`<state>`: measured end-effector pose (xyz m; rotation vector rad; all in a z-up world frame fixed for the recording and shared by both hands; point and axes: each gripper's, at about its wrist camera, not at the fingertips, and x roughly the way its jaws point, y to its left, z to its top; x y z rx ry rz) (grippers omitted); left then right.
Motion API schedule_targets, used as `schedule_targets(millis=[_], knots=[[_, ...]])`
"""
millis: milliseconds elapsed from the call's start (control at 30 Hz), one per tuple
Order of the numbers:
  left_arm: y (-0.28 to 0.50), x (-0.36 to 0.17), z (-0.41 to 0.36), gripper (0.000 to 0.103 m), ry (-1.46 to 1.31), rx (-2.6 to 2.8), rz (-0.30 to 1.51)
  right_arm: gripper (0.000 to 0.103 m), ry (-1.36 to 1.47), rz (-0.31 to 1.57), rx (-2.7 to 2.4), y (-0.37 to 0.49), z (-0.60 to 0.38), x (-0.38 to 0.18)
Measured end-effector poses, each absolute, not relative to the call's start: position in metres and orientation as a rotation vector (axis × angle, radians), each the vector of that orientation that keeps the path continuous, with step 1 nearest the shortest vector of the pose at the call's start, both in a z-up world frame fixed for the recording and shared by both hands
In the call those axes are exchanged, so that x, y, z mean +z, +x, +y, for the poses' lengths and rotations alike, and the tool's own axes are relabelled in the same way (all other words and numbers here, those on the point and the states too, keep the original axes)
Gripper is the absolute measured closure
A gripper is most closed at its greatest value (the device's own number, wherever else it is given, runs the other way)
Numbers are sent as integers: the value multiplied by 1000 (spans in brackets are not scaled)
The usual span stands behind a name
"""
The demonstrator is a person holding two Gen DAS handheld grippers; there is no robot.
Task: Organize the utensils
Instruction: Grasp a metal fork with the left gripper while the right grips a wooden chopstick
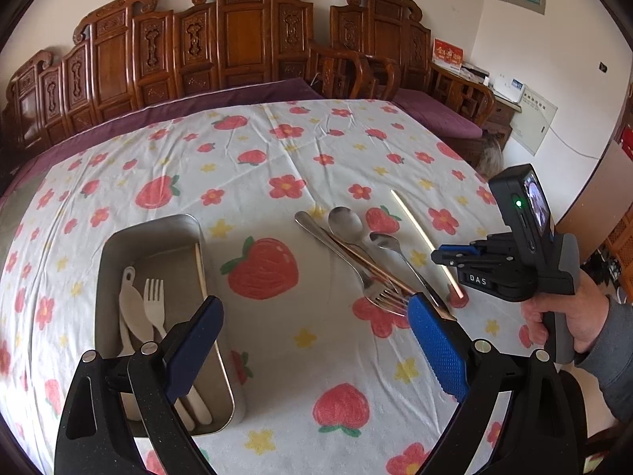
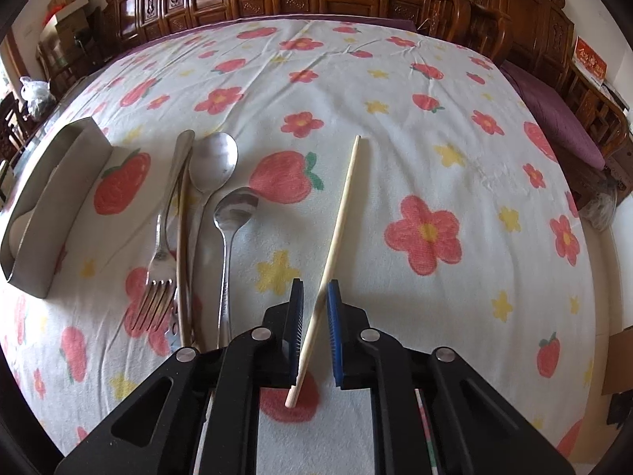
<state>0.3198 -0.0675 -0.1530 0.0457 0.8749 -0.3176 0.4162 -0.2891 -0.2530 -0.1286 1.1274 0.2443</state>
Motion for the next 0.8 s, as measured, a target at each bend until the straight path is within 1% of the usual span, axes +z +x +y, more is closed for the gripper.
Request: schedule_targets(millis=[67,100,133,400,567,767,800], knots=[[322,-156,-72,12,47,-318,884,90,-116,1132,240,418,-291,-255],[323,-158,-75,12,51,-314,886,92,-112,1132,237,416,-291,-256],[323,-159,-77,12,56,-311,886,97,-122,1136,223,415,-292,-256],[335,-178,-102,12,73,-325,928,97,-28,1166,168,381,-320,-253],[350,-192,-115,13,55,-332,966,97,20,1139,180,354,-331,-241],[373,-210,-132,29,58,-324,1011,97,88,1134,210,333,-338,-234],[376,-211,-134,37,57,-331,1014,97,106,1137,211,331,-340,-235]])
